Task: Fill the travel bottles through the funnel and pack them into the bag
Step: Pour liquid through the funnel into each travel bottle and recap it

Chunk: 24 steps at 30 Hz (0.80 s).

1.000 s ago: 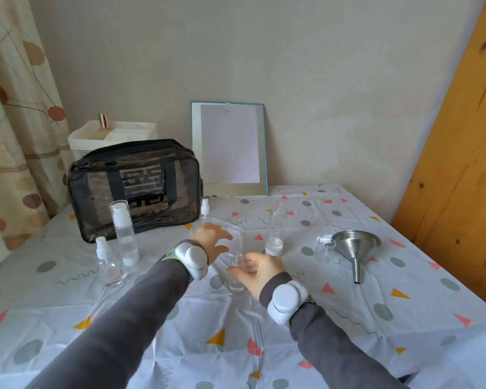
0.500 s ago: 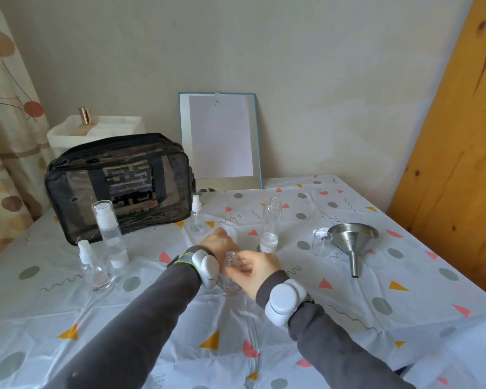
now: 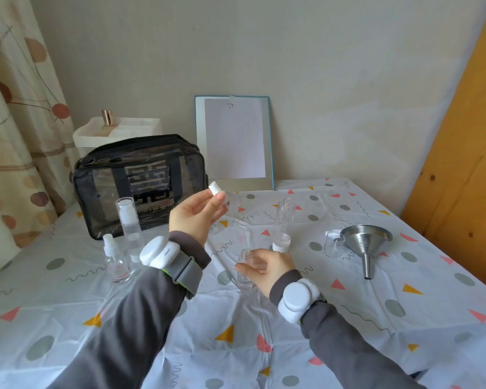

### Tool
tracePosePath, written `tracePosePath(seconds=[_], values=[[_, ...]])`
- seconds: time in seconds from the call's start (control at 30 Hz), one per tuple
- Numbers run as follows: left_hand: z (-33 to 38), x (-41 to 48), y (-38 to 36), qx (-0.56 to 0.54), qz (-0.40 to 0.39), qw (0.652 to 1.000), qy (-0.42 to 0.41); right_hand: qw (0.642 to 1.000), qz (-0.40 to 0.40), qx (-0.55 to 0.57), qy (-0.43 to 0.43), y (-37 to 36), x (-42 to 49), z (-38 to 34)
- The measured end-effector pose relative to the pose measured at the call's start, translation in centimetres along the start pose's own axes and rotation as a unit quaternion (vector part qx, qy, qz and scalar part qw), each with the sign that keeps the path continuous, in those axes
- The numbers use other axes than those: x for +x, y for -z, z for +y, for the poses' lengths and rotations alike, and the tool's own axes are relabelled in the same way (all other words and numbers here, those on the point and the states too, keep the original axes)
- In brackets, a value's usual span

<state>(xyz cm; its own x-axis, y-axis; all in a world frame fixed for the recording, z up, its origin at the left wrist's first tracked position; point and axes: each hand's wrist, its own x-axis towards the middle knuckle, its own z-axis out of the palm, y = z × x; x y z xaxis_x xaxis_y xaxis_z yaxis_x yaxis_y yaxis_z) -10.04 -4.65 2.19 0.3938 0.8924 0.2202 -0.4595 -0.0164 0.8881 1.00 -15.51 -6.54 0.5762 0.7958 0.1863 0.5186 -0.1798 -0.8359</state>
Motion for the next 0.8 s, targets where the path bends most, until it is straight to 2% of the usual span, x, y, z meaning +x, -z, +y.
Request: tracePosePath(seconds=[0.33, 0.5, 0.8], values=[[-0.2, -1.4, 0.1, 0.048, -0.008, 0.999, -0.018, 1.0, -0.006, 0.01, -0.004, 0.1, -0.3, -0.3], [0.1, -2.0, 0.0, 0.081, -0.046, 0.994, -0.052, 1.0, -0.007, 0.021, -0.004, 0.0, -0.2, -0.2], [-0.9, -2.5, -0.3, 0.153, -0.09, 0.982, -0.059, 1.0, -0.013, 0.005, -0.006, -0.1, 0.0, -0.1]])
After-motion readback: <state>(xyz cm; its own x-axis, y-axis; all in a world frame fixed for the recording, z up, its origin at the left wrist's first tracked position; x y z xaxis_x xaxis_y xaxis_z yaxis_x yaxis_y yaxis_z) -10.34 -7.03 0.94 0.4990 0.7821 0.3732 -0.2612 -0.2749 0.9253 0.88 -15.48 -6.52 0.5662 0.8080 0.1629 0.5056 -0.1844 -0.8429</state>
